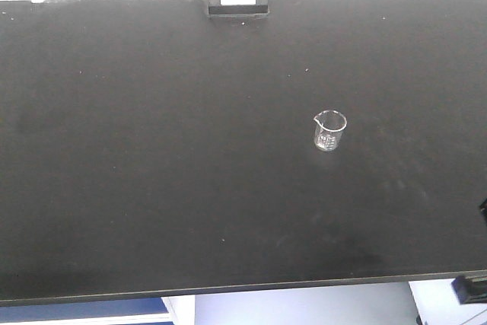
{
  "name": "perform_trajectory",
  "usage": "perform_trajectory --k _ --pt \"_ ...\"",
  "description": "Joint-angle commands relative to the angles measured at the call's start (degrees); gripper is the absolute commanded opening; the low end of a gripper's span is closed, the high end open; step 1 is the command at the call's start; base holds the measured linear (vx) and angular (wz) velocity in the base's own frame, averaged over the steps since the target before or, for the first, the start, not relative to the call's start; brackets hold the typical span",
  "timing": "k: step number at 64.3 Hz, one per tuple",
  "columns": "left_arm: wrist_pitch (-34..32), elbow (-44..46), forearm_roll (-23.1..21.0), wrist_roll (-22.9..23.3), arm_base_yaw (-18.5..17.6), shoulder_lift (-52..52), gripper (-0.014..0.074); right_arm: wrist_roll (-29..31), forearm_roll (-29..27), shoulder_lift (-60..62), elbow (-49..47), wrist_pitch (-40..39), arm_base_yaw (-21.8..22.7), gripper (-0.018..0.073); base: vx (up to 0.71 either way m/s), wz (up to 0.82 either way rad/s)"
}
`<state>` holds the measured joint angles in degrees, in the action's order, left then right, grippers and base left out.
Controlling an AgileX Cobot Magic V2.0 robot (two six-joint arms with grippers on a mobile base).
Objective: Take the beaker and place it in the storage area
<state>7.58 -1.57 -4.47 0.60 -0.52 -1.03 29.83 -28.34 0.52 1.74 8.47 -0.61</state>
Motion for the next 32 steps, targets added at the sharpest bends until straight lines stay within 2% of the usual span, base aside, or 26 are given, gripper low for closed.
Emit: perform_trajectory --k 1,32 --pt "-5.2 1.2 -0.5 0.4 0.0 -0.3 -0.0006 0.6 0.0 1.5 0.4 -2.5 0.3 -0.0006 0.00 0.00" --pt "-5.2 1.2 -0.5 0.4 0.0 -0.3 -0.0006 0.6 -0.1 1.5 0.4 -2.6 0.3 -0.0006 0.00 0.00"
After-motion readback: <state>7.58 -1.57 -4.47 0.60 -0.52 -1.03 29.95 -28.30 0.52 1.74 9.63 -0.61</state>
